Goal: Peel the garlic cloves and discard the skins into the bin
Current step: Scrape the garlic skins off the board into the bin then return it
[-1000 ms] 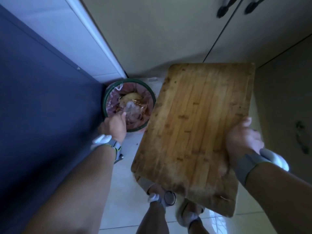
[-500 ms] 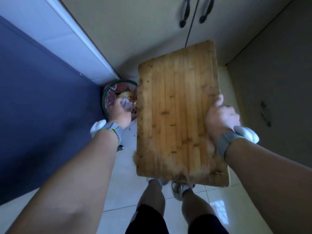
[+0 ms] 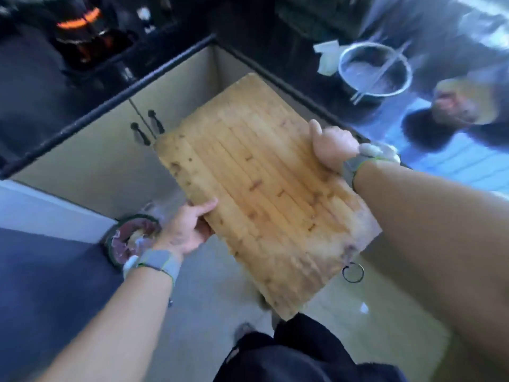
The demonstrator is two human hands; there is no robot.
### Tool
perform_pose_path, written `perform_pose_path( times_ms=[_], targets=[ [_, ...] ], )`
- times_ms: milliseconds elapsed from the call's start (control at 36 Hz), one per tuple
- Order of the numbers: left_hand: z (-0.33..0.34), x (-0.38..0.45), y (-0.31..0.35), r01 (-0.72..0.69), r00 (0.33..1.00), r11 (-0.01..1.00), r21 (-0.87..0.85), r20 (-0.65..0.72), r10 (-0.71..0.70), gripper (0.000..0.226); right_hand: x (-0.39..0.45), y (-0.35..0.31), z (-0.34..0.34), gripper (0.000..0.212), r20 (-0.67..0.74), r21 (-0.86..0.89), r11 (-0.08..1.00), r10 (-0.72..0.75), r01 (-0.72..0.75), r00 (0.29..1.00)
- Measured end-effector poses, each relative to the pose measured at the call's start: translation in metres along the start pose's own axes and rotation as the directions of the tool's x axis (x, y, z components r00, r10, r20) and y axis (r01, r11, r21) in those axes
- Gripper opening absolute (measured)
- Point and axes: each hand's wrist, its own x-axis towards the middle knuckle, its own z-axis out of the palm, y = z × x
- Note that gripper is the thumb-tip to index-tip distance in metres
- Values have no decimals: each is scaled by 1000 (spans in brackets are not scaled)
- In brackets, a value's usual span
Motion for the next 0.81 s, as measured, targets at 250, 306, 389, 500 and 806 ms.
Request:
perform_pose_path(
  times_ms=[250, 306, 389, 500, 806],
  targets=[
    [215, -35, -118, 217, 963, 976, 14, 161, -217, 21, -50, 234, -121, 37, -492, 288, 873, 488, -394, 721],
    [265, -46, -156, 257, 945, 964, 64, 191, -265, 20, -67, 303, -143, 39, -389, 380, 770, 636, -512, 667],
    [309, -48, -208, 275, 940, 958, 79, 186, -285, 24, -86, 381, -153, 51, -73, 369, 701, 676, -610, 733],
    [373, -51, -296, 368, 907, 921, 125, 172, -386, 11, -89, 483, -168, 44, 51, 234, 636, 747, -735, 663],
    [461, -13, -437, 442, 890, 887, 130, 56, -452, 25, -58, 627, -172, 43, 217, 441, 449, 786, -777, 578]
  ],
)
